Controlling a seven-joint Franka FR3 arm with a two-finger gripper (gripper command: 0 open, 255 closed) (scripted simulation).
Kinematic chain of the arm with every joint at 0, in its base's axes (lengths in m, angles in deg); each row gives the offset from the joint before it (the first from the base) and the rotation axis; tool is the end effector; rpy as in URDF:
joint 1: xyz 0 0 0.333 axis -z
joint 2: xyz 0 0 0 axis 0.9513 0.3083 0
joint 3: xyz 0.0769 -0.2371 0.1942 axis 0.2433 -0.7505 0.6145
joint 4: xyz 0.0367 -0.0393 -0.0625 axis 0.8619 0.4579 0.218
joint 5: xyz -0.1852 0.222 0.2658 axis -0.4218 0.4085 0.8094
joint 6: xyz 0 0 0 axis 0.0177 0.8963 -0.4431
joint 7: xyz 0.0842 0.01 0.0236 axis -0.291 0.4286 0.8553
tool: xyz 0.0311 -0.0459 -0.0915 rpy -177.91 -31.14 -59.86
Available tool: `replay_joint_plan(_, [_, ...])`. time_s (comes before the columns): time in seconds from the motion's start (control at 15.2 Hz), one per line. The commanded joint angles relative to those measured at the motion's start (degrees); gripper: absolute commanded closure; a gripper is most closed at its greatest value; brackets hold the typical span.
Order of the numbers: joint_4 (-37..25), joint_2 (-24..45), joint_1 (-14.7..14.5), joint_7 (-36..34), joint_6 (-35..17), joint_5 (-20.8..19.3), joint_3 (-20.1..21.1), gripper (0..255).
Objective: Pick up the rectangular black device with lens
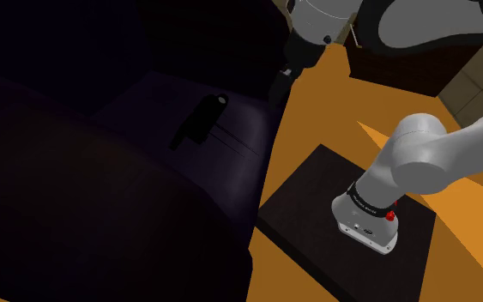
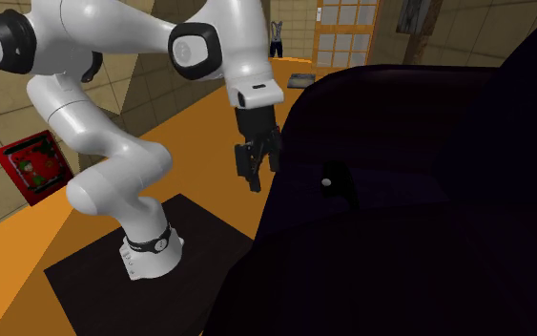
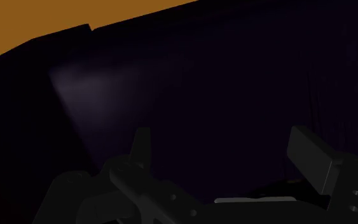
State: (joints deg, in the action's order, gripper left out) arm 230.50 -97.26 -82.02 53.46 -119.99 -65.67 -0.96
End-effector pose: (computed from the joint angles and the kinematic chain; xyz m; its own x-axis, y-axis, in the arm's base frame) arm 0.3008 0.1596 0.5288 0.9593 0.2014 0.1978 0.1914 -0.9791 0.0685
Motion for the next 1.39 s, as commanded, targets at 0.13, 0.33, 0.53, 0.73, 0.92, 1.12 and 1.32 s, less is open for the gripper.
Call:
replay_joint_plan(0.13, [2.07, 1.63, -2.13, -2.64, -9.08, 0.93, 5.33, 0])
replay_joint_plan(0.33, [3.12, 3.86, -2.99, -4.99, -16.14, 0.87, 9.79, 0])
replay_joint_plan(0.53, [3.54, 6.71, -2.94, -7.84, -23.20, -0.10, 14.77, 0])
replay_joint_plan(0.73, [4.68, 7.98, -2.61, -8.99, -26.48, -0.49, 16.57, 0])
replay_joint_plan(0.92, [6.31, 8.94, -2.31, -9.68, -29.06, -0.58, 17.51, 0])
replay_joint_plan(1.12, [7.63, 9.89, -1.95, -10.33, -31.33, -0.74, 18.39, 0])
replay_joint_plan(1.32, [7.55, 9.93, -1.92, -10.35, -31.29, -0.75, 18.41, 255])
